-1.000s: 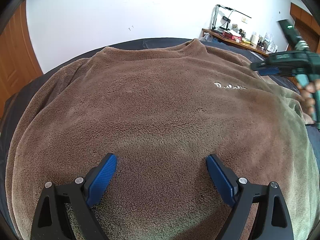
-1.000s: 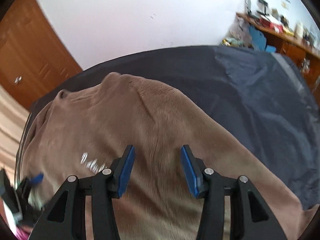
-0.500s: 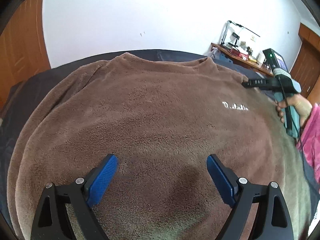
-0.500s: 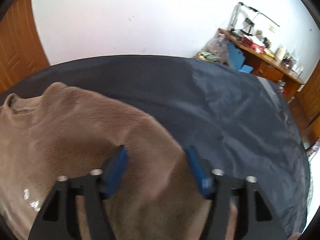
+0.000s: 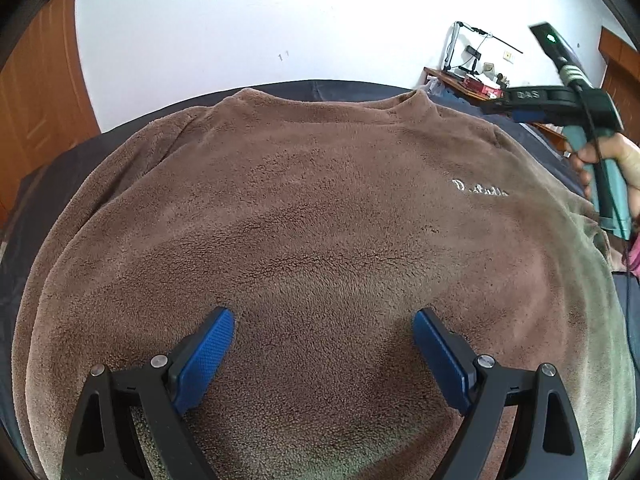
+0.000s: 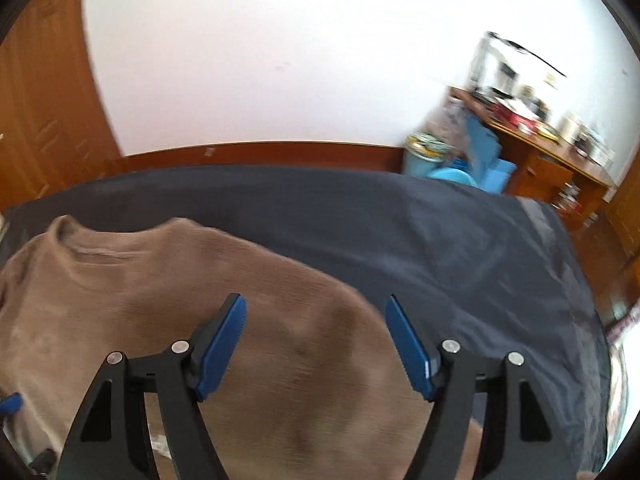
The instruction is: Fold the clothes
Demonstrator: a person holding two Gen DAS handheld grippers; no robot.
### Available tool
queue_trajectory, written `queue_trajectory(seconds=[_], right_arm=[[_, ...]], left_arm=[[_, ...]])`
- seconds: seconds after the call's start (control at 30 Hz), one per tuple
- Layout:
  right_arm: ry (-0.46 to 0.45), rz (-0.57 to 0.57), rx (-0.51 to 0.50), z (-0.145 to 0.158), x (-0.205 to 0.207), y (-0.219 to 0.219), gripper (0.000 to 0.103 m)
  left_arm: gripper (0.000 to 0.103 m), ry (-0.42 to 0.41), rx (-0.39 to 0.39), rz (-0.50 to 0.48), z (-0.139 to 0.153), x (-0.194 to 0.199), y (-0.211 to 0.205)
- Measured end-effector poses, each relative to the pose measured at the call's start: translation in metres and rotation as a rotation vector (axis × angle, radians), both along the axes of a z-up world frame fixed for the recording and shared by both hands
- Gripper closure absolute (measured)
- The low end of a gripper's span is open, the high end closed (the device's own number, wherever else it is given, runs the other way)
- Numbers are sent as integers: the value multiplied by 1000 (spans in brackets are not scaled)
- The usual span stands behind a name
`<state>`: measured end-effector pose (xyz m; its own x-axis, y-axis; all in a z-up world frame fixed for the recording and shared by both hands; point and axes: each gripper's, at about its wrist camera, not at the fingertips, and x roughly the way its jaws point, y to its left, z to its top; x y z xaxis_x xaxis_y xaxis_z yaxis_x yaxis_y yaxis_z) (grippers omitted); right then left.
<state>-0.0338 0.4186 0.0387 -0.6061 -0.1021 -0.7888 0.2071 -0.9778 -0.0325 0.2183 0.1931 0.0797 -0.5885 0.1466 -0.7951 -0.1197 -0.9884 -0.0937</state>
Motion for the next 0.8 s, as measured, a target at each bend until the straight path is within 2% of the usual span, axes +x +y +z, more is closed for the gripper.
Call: queue_trajectory(seconds=[0.13,0.23,0.3,0.47,0.6,0.8], right_arm=[[-69,60,-58,-22,-16,-22,27],[-118,37,-70,-42,-28,-26,28],[-94,24,-28,-48,-33,-26,28],[-82,19,5,-51,-46,-27,28],[-66,23,7,-48,-37,-28,27],[-43,5,-23,-25,26,15,27]], left_arm=[[11,-2,-9,-6,-1,0,1],[11,-2,-12,-9,-1,2,2],[11,-3,-10,-8,-1,3,2],[11,-4,-17,-9,-1,5,1],[11,-4,-19,-8,-2,6,4],[11,-4,-19,-10,-2,5,4]])
